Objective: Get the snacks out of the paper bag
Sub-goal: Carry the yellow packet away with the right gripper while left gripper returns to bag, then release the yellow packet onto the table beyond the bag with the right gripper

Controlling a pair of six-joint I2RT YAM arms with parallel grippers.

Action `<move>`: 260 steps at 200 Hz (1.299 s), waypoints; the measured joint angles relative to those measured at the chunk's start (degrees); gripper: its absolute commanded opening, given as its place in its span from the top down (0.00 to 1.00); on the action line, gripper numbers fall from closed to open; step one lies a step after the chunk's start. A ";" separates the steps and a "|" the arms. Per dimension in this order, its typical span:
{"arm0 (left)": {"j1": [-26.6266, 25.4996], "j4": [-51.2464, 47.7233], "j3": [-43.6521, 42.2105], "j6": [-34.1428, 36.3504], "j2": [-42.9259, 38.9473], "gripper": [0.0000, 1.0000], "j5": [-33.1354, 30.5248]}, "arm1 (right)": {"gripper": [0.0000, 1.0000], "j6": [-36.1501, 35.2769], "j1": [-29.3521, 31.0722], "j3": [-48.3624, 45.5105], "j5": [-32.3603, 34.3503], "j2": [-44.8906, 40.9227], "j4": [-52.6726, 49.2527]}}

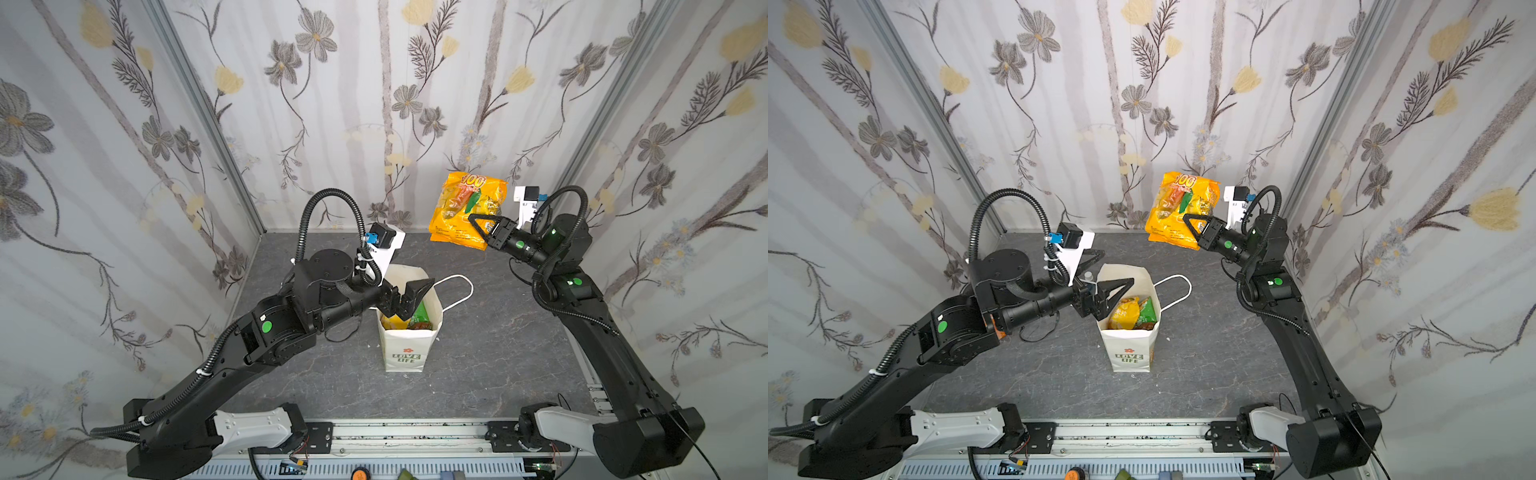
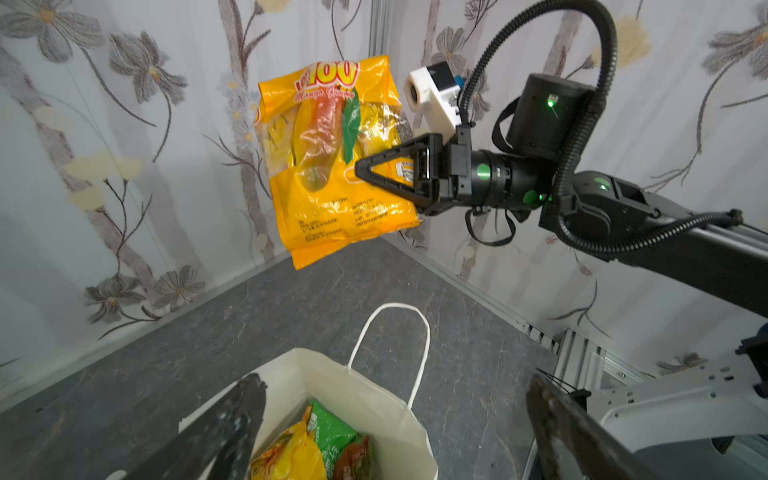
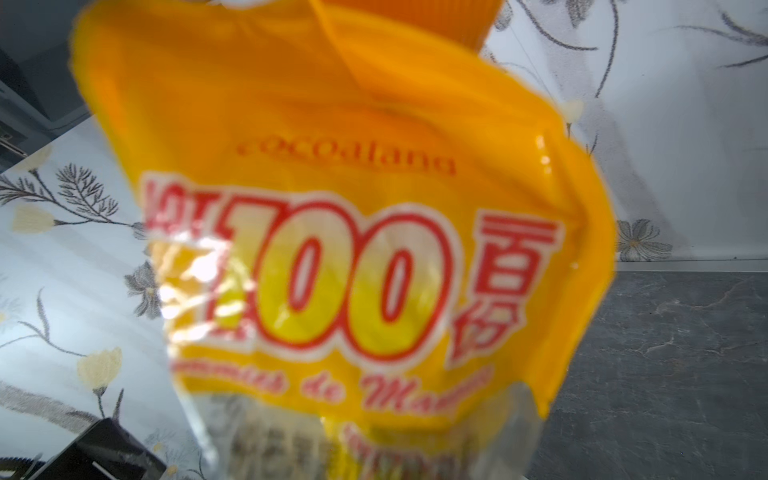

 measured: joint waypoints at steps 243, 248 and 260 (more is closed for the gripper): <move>-2.10 -7.63 -11.02 -5.33 -4.33 0.00 -1.53 | 0.70 -7.65 -4.76 22.27 -1.57 55.60 -14.84; -2.10 -7.63 -11.02 -5.33 -4.20 0.00 -1.53 | 0.68 -8.04 -4.76 22.40 -1.42 55.69 -15.41; -2.10 -7.63 -11.02 -5.33 -3.87 0.00 -1.60 | 0.58 -9.09 -4.76 22.71 -0.68 55.69 -16.35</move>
